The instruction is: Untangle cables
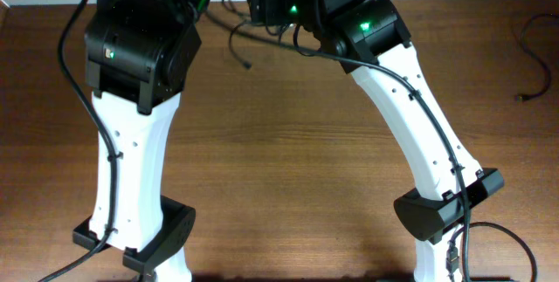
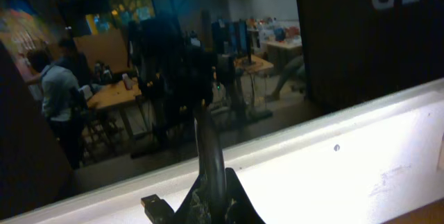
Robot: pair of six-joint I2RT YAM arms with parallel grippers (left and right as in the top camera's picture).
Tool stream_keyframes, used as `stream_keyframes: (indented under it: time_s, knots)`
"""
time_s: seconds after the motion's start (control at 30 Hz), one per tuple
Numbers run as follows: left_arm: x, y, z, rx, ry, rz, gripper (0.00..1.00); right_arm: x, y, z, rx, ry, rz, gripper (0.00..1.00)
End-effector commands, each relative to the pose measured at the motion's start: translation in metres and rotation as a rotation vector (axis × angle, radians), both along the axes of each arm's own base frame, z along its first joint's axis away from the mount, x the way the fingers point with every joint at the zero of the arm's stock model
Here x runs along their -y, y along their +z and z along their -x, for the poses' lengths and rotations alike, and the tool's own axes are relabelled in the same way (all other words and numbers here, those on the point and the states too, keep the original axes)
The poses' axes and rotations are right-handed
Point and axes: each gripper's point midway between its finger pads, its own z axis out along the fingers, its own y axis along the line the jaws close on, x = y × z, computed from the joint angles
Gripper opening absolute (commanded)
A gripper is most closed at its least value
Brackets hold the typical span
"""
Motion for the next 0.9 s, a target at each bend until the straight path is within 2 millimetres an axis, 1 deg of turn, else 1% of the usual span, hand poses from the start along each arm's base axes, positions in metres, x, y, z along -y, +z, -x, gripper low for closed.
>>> stream_keyframes:
  time_s: [0.0, 0.03, 0.1, 0.13, 0.2, 0.23, 0.27, 0.3, 0.37, 0.4, 0.57, 0.67, 0.73, 0.8, 0.87]
  knots:
    - [-0.020, 0.032, 0.022, 0.078, 0.050, 0.059, 0.02, 0.010, 0.010, -0.003, -0.145, -0.258, -0.288, 0.83]
    - [-0.020, 0.034, 0.022, 0.085, 0.051, 0.062, 0.02, 0.009, 0.006, -0.004, -0.195, -0.306, -0.358, 0.85]
    - [-0.020, 0.035, 0.022, 0.088, 0.051, 0.064, 0.02, 0.008, -0.002, -0.006, -0.270, -0.377, -0.453, 0.85]
    - [-0.020, 0.035, 0.022, 0.088, 0.051, 0.064, 0.02, 0.008, -0.008, -0.007, -0.315, -0.416, -0.496, 0.80]
    - [-0.020, 0.035, 0.022, 0.088, 0.051, 0.064, 0.02, 0.009, -0.028, -0.004, -0.435, -0.520, -0.571, 0.50]
    - [-0.020, 0.035, 0.022, 0.088, 0.052, 0.063, 0.03, 0.008, -0.033, -0.003, -0.462, -0.545, -0.591, 0.51]
    - [-0.020, 0.035, 0.022, 0.088, 0.052, 0.063, 0.03, 0.006, -0.038, -0.002, -0.492, -0.570, -0.612, 0.56]
    - [-0.021, 0.035, 0.022, 0.088, 0.052, 0.063, 0.03, 0.004, -0.039, -0.002, -0.504, -0.572, -0.622, 0.65]
    - [-0.021, 0.034, 0.022, 0.087, 0.053, 0.063, 0.02, -0.006, -0.039, 0.004, -0.540, -0.554, -0.648, 0.79]
    - [-0.022, 0.034, 0.022, 0.087, 0.059, 0.064, 0.02, -0.011, -0.038, 0.006, -0.543, -0.540, -0.651, 0.82]
    - [-0.023, 0.034, 0.022, 0.088, 0.068, 0.061, 0.02, -0.031, -0.036, 0.018, -0.553, -0.494, -0.646, 0.83]
    - [-0.028, 0.032, 0.018, 0.082, 0.103, 0.061, 0.02, -0.045, -0.034, 0.028, -0.555, -0.465, -0.642, 0.83]
    - [-0.031, 0.028, 0.013, 0.077, 0.131, 0.035, 0.02, -0.048, -0.032, 0.031, -0.556, -0.452, -0.645, 0.83]
    - [-0.031, 0.024, 0.009, 0.070, 0.143, 0.023, 0.02, -0.048, -0.029, 0.031, -0.550, -0.448, -0.646, 0.83]
    - [-0.028, 0.023, 0.008, 0.069, 0.135, 0.022, 0.02, -0.048, -0.027, 0.030, -0.543, -0.443, -0.649, 0.83]
